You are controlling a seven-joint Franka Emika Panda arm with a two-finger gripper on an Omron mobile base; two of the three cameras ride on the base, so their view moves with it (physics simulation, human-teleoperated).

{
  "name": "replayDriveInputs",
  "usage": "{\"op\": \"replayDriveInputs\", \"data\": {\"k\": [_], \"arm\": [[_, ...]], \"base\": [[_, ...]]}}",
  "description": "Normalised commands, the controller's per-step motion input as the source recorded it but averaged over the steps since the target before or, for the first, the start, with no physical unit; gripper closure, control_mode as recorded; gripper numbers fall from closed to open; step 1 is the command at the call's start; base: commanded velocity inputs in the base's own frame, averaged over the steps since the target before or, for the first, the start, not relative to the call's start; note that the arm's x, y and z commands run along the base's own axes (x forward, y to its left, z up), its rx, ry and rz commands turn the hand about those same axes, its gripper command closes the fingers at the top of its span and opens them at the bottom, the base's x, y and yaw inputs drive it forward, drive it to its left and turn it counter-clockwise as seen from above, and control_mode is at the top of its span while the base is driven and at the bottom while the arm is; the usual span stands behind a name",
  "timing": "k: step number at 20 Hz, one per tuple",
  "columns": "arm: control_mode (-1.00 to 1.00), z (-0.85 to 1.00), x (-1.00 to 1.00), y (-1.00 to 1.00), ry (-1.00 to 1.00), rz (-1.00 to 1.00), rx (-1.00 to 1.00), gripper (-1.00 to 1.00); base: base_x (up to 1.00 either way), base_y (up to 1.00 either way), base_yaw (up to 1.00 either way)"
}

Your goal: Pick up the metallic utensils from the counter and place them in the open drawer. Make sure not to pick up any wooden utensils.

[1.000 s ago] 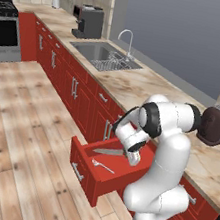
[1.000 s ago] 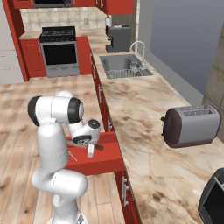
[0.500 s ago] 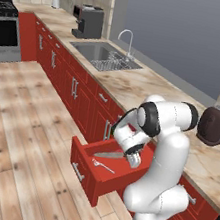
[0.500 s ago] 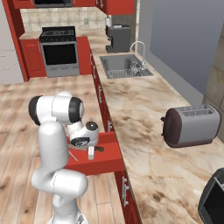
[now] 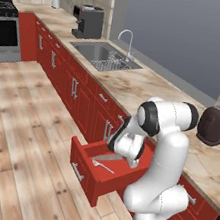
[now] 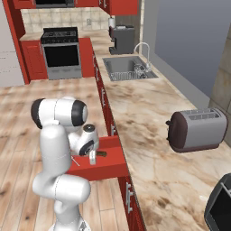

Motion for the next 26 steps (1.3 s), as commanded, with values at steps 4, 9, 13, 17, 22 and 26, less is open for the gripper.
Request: {"op": "replayDriveInputs", "data": {"k": [4, 9, 13, 17, 22, 26], "arm": [[-1.00, -0.02, 0.00, 0.00, 0.00, 0.00, -0.01, 1.00], [-1.00, 0.00, 0.00, 0.00, 0.00, 0.00, 0.00, -1.00], [-1.00, 0.03, 0.00, 0.00, 0.00, 0.00, 0.00, -1.00], [-1.00, 0.00, 0.00, 0.00, 0.00, 0.00, 0.00, -1.00], [-1.00, 0.12, 0.00, 0.00, 0.00, 0.00, 0.00, -1.00], [-1.00, 0.61, -0.08, -0.06, -0.04, 0.00, 0.00, -1.00]], "base": [[0.00, 0.00, 0.00], [0.00, 0.00, 0.00], [0.00, 0.00, 0.00], [0.00, 0.00, 0.00], [0.00, 0.00, 0.00], [0.00, 0.00, 0.00]]}}
